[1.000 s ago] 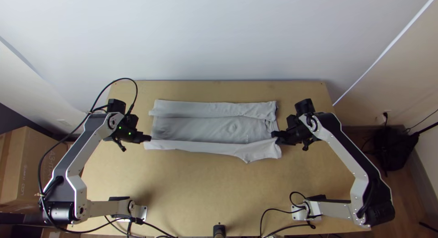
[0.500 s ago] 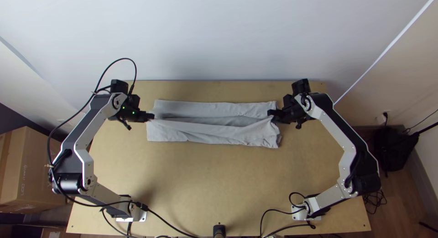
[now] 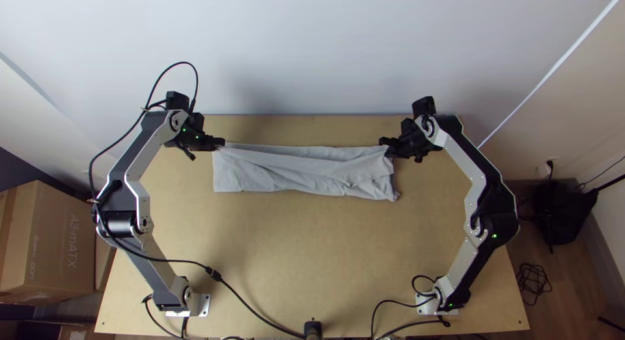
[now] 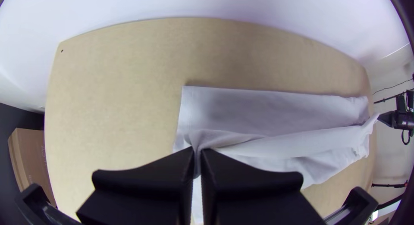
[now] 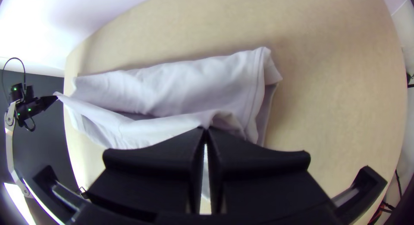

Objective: Fold the t-shirt

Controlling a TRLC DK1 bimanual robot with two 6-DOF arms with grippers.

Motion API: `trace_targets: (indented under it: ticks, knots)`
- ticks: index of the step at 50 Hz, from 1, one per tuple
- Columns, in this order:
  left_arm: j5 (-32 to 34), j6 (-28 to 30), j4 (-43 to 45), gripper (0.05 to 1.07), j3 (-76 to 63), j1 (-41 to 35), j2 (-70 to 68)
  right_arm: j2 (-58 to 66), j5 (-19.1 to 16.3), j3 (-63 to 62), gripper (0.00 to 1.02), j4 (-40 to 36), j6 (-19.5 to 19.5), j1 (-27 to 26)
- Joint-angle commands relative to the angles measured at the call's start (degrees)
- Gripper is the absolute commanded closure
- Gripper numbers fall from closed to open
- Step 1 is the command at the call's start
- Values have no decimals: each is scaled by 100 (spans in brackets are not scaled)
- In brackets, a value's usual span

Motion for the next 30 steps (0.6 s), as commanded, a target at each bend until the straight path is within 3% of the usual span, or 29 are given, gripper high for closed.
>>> trace_targets:
  ticks: [1, 14, 28, 30]
  knots:
    - [16, -146, -11, 104, 243, -36, 304, 394, 81, 321, 100, 161, 109, -96]
    - [7, -287, 33, 104, 172, -115, 568, 1001, 187, 770, 100, 380, 206, -113]
    - [-28, -339, 745, 103, -390, -151, 471, 1247, 679, 726, 100, 802, 399, -52]
    - [-28, -392, 736, 93, -425, -151, 463, 1273, 758, 717, 99, 802, 399, -25]
